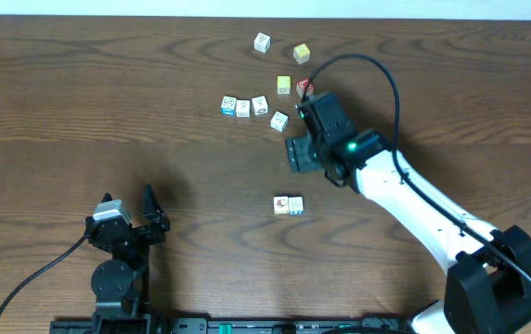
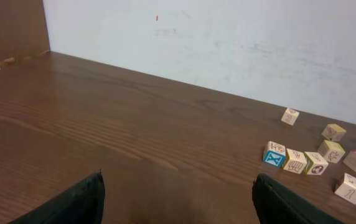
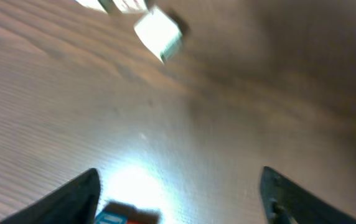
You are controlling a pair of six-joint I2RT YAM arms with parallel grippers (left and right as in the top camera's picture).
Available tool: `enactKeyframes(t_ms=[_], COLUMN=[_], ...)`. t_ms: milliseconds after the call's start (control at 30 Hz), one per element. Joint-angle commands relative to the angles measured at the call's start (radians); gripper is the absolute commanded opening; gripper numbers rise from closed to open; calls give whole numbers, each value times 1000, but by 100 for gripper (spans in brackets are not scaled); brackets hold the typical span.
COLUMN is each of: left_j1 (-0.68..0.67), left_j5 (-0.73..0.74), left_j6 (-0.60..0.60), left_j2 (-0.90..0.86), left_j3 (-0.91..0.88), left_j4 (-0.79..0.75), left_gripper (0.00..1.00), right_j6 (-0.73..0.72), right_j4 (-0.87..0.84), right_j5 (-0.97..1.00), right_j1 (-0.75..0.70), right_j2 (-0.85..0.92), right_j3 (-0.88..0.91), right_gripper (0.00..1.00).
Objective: Lift 4 blocks
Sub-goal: 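Raise the right gripper and move it to the block cluster, then grasp the red-topped A block with the animal picture using the right gripper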
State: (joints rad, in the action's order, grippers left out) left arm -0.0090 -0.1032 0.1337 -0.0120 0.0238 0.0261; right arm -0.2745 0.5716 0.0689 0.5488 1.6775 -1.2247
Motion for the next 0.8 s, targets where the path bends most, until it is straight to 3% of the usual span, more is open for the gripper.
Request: enactKeyframes(t_ms=[0,233,333,767], left_j1=[4,4,4,4], left_j5=[-5,-5,-5,-5], left_j6=[-2,-2,-2,-2], left_j2=[2,2,2,2], left_j3=[-20,-20,-20,-20], left_j4=[40,40,40,40], left_gripper=[76,76,77,77], right_j6=[108,232,289,543], right_j4=[5,106,128,99], right_j5=[-25,-26,-39,-123], right_j1=[-20,-35,-38,-103], right_j2=[50,269,360,529], right_j3=[-84,-346,-437,-543], right_gripper=[86,90,86,73])
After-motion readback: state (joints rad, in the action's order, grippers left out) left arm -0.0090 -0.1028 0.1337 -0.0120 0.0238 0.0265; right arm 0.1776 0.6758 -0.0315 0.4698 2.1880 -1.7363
